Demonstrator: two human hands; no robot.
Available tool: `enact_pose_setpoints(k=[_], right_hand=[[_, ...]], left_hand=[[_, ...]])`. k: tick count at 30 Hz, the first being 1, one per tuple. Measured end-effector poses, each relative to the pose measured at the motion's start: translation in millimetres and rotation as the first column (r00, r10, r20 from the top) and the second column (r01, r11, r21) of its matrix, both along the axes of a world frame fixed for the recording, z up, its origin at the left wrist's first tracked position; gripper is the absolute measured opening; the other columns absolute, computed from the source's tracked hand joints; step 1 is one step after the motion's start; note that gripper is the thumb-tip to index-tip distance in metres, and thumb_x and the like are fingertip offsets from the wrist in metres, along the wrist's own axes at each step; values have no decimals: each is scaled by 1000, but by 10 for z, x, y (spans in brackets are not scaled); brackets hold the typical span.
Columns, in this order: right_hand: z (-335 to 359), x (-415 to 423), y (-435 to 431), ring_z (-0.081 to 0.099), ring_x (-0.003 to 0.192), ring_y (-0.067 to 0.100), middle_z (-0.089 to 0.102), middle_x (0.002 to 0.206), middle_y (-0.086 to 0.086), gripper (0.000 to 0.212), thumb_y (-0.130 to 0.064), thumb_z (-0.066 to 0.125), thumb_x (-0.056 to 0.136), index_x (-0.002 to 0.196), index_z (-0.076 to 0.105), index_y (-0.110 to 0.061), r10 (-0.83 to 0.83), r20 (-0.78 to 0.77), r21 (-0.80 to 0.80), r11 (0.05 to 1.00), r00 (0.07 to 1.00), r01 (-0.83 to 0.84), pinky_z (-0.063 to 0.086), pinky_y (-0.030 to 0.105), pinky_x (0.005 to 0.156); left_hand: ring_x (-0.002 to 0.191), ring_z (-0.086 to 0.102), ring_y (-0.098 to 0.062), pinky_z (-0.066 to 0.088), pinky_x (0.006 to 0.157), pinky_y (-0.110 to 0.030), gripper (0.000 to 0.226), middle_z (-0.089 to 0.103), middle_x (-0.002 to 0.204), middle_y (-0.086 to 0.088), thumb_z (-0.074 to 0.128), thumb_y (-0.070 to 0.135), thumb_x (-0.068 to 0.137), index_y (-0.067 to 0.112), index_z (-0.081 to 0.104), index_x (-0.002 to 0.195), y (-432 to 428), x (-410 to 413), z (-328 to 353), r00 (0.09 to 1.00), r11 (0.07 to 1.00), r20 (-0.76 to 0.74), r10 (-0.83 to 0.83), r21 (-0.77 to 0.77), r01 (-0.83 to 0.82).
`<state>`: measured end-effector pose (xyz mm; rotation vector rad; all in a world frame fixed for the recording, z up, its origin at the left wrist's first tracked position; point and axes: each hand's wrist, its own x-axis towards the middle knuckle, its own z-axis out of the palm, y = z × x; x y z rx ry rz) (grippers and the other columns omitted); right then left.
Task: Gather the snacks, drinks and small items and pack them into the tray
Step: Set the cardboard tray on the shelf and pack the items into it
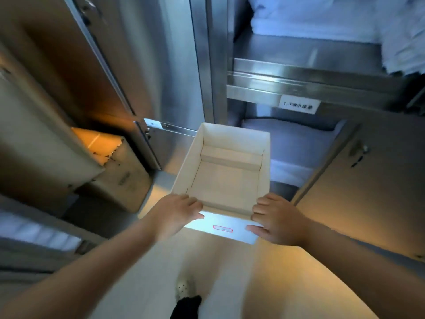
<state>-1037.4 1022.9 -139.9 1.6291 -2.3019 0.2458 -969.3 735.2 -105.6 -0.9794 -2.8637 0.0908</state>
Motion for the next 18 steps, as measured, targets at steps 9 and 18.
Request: enact_pose_setpoints(k=[9, 18], right_hand=[[845, 206, -657, 43, 57, 17, 45, 57, -3, 42, -40, 56, 89, 56, 54, -14, 351, -80, -75, 931, 933, -357, 27, 23, 63], [1236, 1291, -2122, 45, 56, 20, 44, 57, -2, 45, -42, 52, 91, 55, 49, -15, 665, -142, -87, 730, 733, -678, 37, 29, 60]], left_hand=[[88, 54, -22, 42, 67, -35, 30, 58, 96, 0, 33, 42, 100, 19, 52, 103, -206, 1234, 714, 872, 871, 22, 490, -57, -488], [53, 52, -17, 44, 41, -26, 24, 53, 62, 6, 72, 29, 82, 19, 54, 71, -818, 3165, 1209, 662, 676, -158, 732, 54, -735]])
